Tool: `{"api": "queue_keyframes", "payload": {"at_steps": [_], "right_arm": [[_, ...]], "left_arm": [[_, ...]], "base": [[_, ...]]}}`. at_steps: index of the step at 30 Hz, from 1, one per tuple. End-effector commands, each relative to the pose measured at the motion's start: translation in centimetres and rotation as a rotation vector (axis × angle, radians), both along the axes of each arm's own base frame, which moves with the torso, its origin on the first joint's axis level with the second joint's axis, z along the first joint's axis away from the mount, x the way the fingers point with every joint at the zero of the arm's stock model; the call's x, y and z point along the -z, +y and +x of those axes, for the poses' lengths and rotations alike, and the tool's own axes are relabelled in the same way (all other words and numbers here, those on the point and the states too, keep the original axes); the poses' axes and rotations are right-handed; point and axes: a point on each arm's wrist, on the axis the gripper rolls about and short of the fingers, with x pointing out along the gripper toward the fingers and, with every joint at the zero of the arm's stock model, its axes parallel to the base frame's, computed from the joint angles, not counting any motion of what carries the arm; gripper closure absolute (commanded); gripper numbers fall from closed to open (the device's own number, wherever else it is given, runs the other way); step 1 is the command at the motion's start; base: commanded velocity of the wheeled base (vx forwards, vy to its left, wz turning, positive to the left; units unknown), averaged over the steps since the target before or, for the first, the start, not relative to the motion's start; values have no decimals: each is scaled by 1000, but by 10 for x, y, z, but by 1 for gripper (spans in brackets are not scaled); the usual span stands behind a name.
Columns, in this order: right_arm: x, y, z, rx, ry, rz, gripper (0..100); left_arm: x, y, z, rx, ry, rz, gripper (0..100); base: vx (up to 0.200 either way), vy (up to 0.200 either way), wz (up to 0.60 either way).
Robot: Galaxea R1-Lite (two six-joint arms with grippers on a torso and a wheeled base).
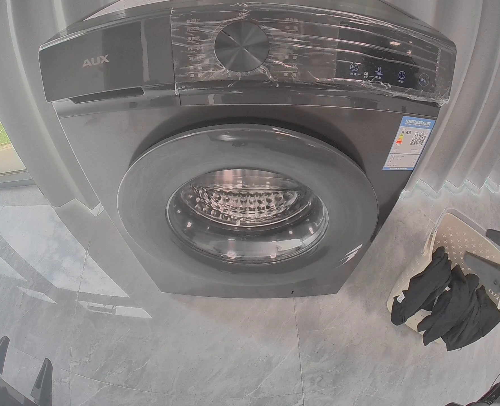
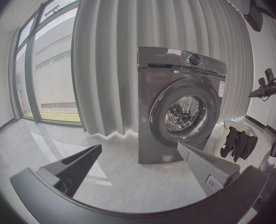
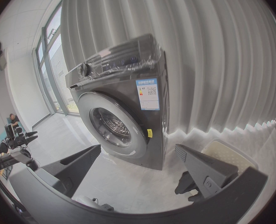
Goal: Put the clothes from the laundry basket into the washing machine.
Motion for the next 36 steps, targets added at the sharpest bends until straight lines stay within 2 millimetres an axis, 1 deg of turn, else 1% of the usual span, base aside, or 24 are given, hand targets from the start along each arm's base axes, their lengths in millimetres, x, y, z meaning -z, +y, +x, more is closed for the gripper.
{"api": "queue_keyframes", "payload": {"at_steps": [1, 2, 3, 4, 5, 11, 20, 28, 33, 36], "right_arm": [[17, 40, 119, -120, 204, 5, 0], [17, 44, 123, -128, 209, 14, 0], [17, 44, 123, -128, 209, 14, 0], [15, 52, 130, -148, 222, 36, 0], [14, 55, 133, -151, 227, 44, 0], [15, 61, 150, -149, 237, 47, 0], [13, 67, 159, -151, 232, 54, 0], [10, 72, 163, -156, 223, 53, 0], [16, 83, 174, -167, 232, 56, 0], [16, 89, 181, -150, 205, 72, 0]], "left_arm": [[5, 0, 0, -1, 0, -1, 0], [5, 0, 0, -1, 0, -1, 0], [5, 0, 0, -1, 0, -1, 0], [5, 0, 0, -1, 0, -1, 0], [5, 0, 0, -1, 0, -1, 0], [5, 0, 0, -1, 0, -1, 0], [5, 0, 0, -1, 0, -1, 0], [5, 0, 0, -1, -2, -1, 0], [5, 0, 0, -1, 0, -1, 0], [5, 0, 0, -1, 0, -1, 0]], "base": [[0, 0, 0], [0, 0, 0], [0, 0, 0], [0, 0, 0], [0, 0, 0], [0, 0, 0], [0, 0, 0], [0, 0, 0], [0, 0, 0], [0, 0, 0]]}}
